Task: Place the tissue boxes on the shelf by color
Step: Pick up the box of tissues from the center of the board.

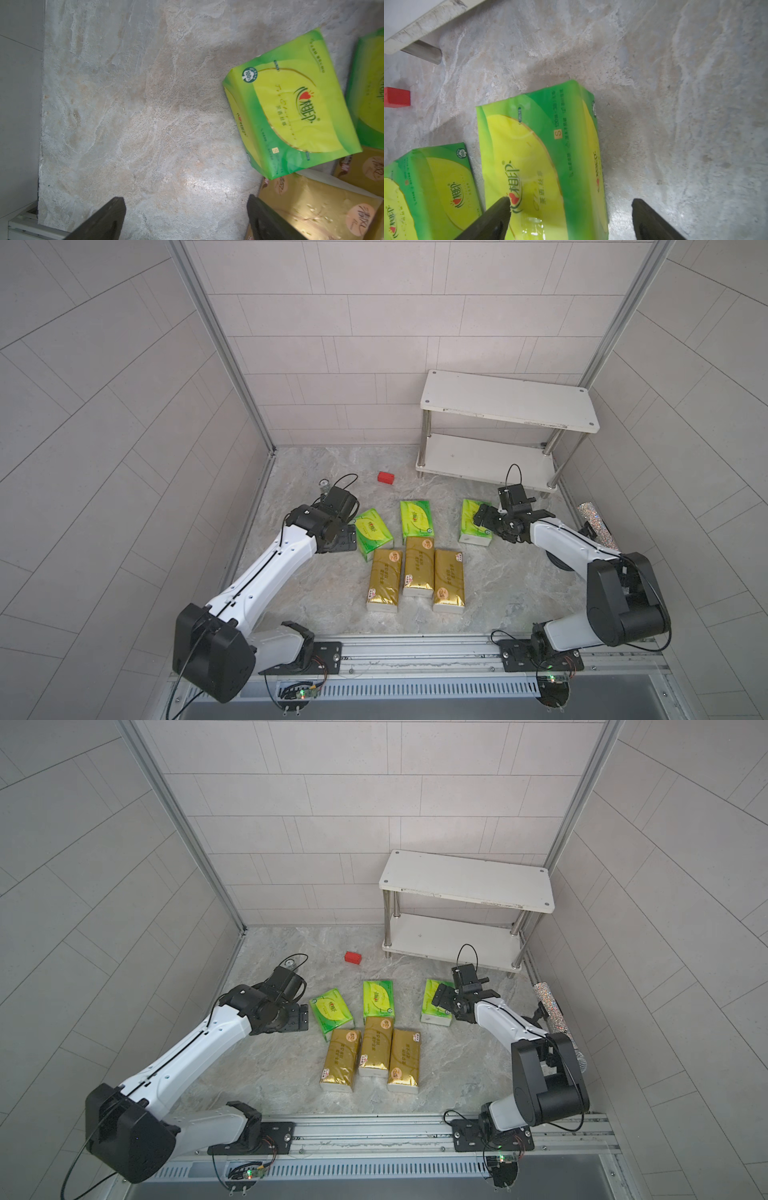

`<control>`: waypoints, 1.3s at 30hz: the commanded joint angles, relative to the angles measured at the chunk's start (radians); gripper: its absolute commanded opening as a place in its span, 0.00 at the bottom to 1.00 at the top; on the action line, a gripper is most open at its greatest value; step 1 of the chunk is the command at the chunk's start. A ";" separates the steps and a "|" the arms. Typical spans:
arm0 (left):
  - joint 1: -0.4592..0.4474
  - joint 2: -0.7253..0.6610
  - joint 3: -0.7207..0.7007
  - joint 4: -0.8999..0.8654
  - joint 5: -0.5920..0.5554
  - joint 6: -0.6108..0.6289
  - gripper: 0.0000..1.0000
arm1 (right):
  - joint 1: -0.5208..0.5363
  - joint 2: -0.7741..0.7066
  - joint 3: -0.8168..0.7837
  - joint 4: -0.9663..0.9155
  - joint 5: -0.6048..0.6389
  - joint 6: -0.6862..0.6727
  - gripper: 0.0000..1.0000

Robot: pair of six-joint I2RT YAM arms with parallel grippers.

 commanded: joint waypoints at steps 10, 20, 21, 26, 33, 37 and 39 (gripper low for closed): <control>-0.163 0.079 0.178 -0.070 -0.034 0.100 1.00 | -0.125 0.112 -0.025 0.157 -0.366 -0.120 0.97; -0.239 0.129 0.215 -0.063 -0.031 0.096 1.00 | -0.128 0.175 -0.123 0.314 -0.412 -0.084 0.97; -0.239 0.128 0.215 -0.063 -0.032 0.095 1.00 | -0.129 0.181 -0.136 0.338 -0.418 -0.079 0.97; -0.245 0.128 0.196 -0.048 -0.037 0.096 1.00 | -0.130 0.248 -0.196 0.472 -0.454 -0.051 0.96; -0.246 0.134 0.196 -0.044 -0.043 0.087 1.00 | -0.127 0.245 -0.226 0.563 -0.442 -0.016 0.78; -0.247 0.136 0.198 -0.043 -0.054 0.083 1.00 | -0.128 0.196 -0.269 0.593 -0.430 0.015 0.70; -0.247 0.135 0.196 -0.044 -0.062 0.081 1.00 | -0.128 0.157 -0.276 0.592 -0.419 0.032 0.66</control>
